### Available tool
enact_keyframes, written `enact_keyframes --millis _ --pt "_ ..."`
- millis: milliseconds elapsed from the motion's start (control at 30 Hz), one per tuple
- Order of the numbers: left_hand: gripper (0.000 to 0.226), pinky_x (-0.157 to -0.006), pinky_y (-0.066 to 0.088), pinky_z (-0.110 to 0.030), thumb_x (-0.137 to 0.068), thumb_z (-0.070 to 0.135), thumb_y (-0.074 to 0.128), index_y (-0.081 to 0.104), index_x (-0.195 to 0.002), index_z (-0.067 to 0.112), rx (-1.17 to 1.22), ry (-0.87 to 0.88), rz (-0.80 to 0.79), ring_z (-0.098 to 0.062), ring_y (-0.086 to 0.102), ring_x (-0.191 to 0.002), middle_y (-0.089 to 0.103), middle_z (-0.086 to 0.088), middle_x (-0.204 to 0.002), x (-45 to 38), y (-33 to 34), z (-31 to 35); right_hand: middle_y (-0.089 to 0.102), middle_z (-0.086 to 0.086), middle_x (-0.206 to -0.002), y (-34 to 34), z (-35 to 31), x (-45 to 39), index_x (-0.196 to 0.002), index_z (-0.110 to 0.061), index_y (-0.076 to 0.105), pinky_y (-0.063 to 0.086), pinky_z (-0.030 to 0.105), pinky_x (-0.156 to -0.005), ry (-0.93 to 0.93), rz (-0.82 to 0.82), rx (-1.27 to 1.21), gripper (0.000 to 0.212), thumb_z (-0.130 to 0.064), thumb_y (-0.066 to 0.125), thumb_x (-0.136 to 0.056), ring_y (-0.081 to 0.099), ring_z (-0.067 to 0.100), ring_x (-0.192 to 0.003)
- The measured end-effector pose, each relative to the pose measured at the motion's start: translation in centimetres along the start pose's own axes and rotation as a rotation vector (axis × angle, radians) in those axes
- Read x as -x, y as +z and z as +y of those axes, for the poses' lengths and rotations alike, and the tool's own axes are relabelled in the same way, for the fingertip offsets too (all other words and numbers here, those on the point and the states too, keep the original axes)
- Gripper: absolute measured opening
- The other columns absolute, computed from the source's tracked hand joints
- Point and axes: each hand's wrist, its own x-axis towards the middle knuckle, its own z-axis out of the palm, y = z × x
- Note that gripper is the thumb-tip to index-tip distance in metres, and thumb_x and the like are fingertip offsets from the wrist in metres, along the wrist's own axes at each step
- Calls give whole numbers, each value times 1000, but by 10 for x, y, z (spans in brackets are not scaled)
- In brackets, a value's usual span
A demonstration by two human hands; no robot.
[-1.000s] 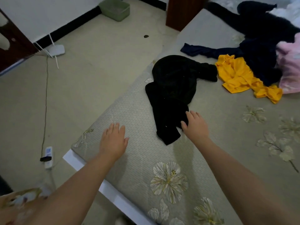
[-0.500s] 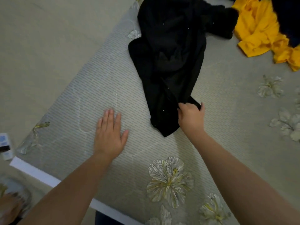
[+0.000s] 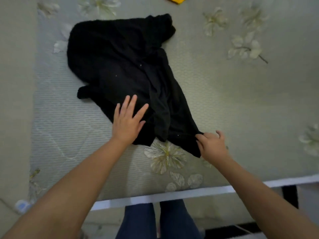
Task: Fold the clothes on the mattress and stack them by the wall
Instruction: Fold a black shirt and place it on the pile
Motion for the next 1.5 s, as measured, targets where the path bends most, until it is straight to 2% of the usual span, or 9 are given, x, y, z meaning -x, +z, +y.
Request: enact_keyframes --millis 267,433,600,800,967,1100,1200,1367,1500 --pt "36 -100 31 -26 -94 19 46 49 -129 17 120 330 -603 -19 44 -120 52 -2 -130 -13 13 69 55 -1 -114 -1 98 67 -107 -26 59 9 54 -111 540 -411 258 26 -23 41 -90 49 19 -113" --pt "44 -91 46 -46 -67 1 76 63 -109 -2 107 289 -141 -35 61 -105 64 -19 -110 4 7 90 62 17 -108 12 78 59 -114 -6 61 40 46 -92 367 178 -124 37 -29 55 -86 59 34 -99" --pt "35 -94 39 -33 -94 25 45 49 -128 16 -205 -116 -424 -25 46 -116 51 -8 -126 8 5 64 51 4 -125 21 15 31 -145 -31 18 24 35 -99 124 -89 -86 61 -30 47 -91 51 21 -109" --pt "21 -112 9 -39 -92 25 45 62 -105 24 -205 125 -815 -8 48 -110 61 8 -108 7 -15 49 61 25 -87 -29 93 20 -97 -2 69 38 43 -78 239 401 -46 30 5 63 -68 59 37 -67" --pt "23 -71 38 -9 -86 18 61 65 -107 10 233 -3 -1340 -7 51 -90 59 1 -97 14 -33 71 49 7 -116 -65 140 23 -108 -17 63 27 38 -103 497 -209 423 27 -16 44 -88 53 25 -105" --pt "24 -90 39 -20 -86 15 62 63 -108 5 632 -327 -743 -19 58 -102 64 -8 -107 29 -25 74 43 10 -131 -51 110 14 -116 -14 58 14 54 -110 340 -216 420 31 -18 44 -89 38 28 -124" --pt "42 -101 32 -35 -85 11 60 52 -123 -1 294 -458 -179 -31 46 -119 53 -19 -126 41 -14 62 63 22 -101 -50 67 1 -88 3 66 43 54 -90 80 163 269 29 -10 77 -65 61 35 -93" --pt "51 -97 37 -42 -86 17 60 39 -127 -5 349 -1018 -241 -39 44 -117 46 -27 -126 59 4 38 27 22 -147 -47 0 -40 -142 -16 31 24 52 -107 -196 164 44 79 -37 69 -77 34 36 -132" --pt "30 -80 39 -26 -87 6 57 55 -116 0 633 -908 -83 -27 56 -100 61 -19 -112 70 8 33 36 10 -142 -54 -34 -79 -144 -28 22 22 43 -102 -253 93 192 62 -24 51 -90 32 28 -127"
